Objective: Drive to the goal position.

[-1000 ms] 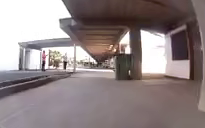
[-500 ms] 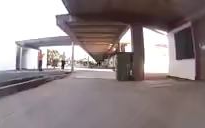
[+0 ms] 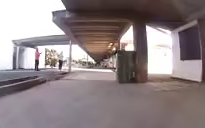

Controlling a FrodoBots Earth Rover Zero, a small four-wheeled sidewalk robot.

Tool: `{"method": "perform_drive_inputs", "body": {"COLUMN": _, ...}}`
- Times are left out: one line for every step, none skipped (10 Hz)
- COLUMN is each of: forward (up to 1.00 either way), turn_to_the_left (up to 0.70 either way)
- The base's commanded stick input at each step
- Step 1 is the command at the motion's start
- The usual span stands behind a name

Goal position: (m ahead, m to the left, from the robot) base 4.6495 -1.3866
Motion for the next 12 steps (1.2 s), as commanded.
{"method": "perform_drive_inputs", "body": {"forward": 0.70, "turn_to_the_left": 0.00}}
{"method": "perform_drive_inputs", "body": {"forward": 0.70, "turn_to_the_left": 0.00}}
{"method": "perform_drive_inputs", "body": {"forward": 0.70, "turn_to_the_left": 0.00}}
{"method": "perform_drive_inputs", "body": {"forward": 0.70, "turn_to_the_left": 0.00}}
{"method": "perform_drive_inputs", "body": {"forward": 0.70, "turn_to_the_left": 0.00}}
{"method": "perform_drive_inputs", "body": {"forward": 0.70, "turn_to_the_left": 0.00}}
{"method": "perform_drive_inputs", "body": {"forward": 0.70, "turn_to_the_left": 0.00}}
{"method": "perform_drive_inputs", "body": {"forward": 0.70, "turn_to_the_left": 0.00}}
{"method": "perform_drive_inputs", "body": {"forward": 0.70, "turn_to_the_left": 0.00}}
{"method": "perform_drive_inputs", "body": {"forward": 0.70, "turn_to_the_left": 0.00}}
{"method": "perform_drive_inputs", "body": {"forward": 0.70, "turn_to_the_left": 0.00}}
{"method": "perform_drive_inputs", "body": {"forward": 0.70, "turn_to_the_left": 0.00}}
